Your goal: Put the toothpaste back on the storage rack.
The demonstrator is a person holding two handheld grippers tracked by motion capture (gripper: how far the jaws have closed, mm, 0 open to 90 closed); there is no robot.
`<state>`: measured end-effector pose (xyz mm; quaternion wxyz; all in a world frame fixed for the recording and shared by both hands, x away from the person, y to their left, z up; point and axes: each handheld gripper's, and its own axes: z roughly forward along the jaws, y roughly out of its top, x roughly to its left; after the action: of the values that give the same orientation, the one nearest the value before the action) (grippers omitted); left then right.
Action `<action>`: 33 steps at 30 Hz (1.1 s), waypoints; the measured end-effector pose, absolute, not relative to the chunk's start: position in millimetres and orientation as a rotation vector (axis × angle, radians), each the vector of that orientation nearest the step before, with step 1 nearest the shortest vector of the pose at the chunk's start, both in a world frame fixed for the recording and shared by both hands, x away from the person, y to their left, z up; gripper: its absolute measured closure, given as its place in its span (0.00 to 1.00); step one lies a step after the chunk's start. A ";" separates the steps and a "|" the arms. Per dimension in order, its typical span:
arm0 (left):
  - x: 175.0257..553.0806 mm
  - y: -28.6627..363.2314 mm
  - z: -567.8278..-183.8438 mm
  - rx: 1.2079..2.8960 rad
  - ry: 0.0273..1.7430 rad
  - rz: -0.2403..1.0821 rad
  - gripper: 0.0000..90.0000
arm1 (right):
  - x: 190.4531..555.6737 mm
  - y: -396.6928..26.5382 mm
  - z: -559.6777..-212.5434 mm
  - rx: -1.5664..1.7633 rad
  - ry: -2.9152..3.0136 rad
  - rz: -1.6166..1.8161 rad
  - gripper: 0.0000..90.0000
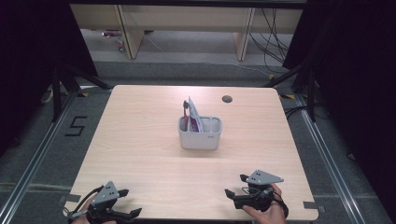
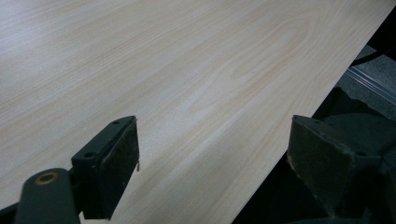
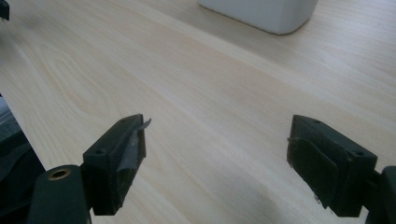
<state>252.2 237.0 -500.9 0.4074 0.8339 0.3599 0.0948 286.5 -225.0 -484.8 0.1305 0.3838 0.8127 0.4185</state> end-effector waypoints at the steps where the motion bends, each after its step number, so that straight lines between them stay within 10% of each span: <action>1: 251.8 237.0 -500.7 2.104 0.908 0.240 0.18 | 285.5 -226.0 -485.2 1.114 2.351 1.215 0.22; 33: 250.3 235.2 -501.7 2.080 0.918 0.232 0.18 | 265.6 -237.7 -494.5 1.164 2.408 1.190 0.22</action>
<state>250.3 235.2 -501.7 0.4153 0.8279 0.3655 0.0923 265.6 -237.7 -494.5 0.1072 0.3953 0.8179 0.4042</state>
